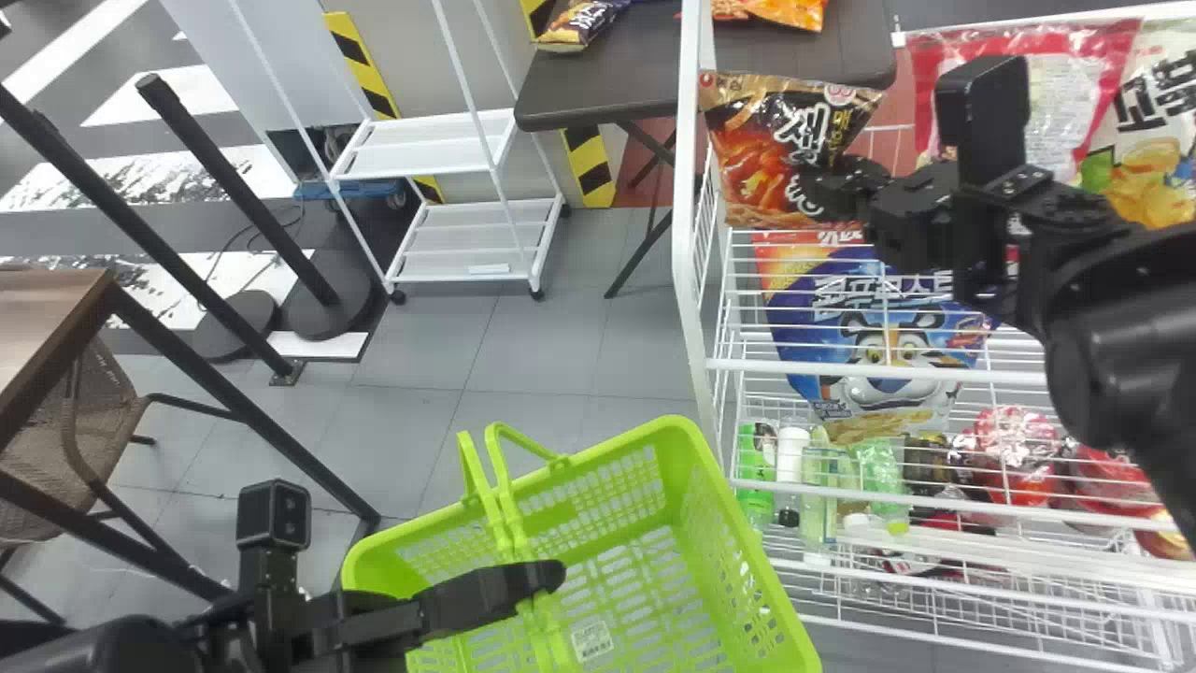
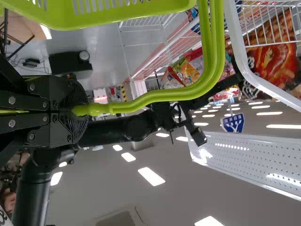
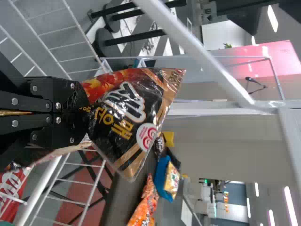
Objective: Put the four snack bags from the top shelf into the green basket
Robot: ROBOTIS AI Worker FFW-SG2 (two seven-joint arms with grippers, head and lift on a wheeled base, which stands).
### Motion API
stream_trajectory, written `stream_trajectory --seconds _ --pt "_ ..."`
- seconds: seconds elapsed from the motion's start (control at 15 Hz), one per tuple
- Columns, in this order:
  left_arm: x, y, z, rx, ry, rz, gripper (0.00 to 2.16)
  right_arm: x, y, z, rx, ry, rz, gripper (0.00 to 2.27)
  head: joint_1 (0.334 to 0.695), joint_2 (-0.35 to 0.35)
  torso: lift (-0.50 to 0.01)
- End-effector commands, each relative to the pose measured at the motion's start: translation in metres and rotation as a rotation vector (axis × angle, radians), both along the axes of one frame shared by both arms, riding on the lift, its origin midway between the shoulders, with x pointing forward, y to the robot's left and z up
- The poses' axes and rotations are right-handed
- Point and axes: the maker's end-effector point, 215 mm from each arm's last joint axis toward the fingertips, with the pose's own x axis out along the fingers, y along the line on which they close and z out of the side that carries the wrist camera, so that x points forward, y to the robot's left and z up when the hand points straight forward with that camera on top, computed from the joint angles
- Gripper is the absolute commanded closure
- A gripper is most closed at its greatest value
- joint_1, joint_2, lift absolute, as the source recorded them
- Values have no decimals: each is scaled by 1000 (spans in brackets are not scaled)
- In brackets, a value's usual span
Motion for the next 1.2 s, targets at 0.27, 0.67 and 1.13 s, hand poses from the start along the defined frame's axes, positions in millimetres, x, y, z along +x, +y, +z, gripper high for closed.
stream_trajectory --seconds 0.27,0.67,1.13 --pt "25 4 6 -21 -22 1 2148 -84 -64 2 38 146 -124 2256 695 256 0" --pt "56 -17 -3 -26 3 -45 2148 -210 -99 -2 87 407 -131 2256 695 195 0" --pt "64 -34 -1 -28 -7 -84 2148 -292 -23 -10 102 620 89 2256 695 253 0"
